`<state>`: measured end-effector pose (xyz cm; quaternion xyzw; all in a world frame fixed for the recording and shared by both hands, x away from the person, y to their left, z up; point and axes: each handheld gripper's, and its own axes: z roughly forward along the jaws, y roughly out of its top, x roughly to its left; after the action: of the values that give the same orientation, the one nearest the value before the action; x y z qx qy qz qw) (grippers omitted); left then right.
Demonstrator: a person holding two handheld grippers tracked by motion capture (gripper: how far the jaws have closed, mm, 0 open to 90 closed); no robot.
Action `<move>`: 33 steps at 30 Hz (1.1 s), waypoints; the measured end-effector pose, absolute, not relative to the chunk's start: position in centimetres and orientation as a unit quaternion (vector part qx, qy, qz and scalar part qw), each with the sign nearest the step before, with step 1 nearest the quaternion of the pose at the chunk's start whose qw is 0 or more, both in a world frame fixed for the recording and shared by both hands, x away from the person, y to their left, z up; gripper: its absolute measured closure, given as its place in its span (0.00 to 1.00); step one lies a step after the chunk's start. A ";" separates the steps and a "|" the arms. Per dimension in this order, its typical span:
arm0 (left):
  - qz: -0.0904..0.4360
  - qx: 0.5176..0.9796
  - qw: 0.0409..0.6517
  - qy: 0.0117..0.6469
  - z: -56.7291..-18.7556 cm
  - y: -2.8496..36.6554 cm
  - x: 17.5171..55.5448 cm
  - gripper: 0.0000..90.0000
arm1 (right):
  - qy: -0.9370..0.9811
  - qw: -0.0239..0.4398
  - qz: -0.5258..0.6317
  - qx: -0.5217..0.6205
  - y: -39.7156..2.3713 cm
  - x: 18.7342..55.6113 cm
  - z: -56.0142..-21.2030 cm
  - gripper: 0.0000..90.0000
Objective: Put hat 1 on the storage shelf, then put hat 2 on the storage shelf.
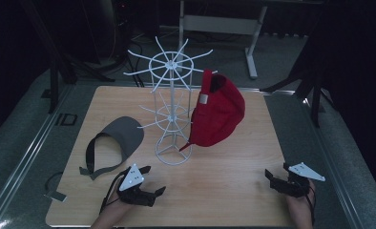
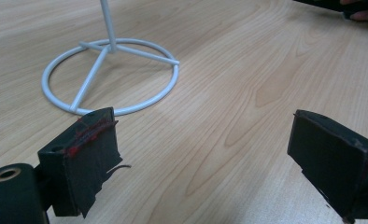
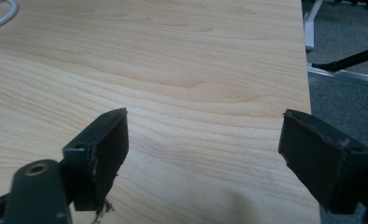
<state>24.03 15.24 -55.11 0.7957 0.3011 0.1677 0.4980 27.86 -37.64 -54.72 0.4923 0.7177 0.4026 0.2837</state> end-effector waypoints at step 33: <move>0.232 0.749 0.414 0.463 -52.7 29.2 21.0 0.12 | 0.704 0.288 0.408 0.506 -37.8 27.7 -55.5 0.17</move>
<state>21.04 29.21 -52.66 0.7489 0.4632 0.2316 0.4135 27.67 -37.84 -55.47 0.5060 0.7036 0.4076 0.2878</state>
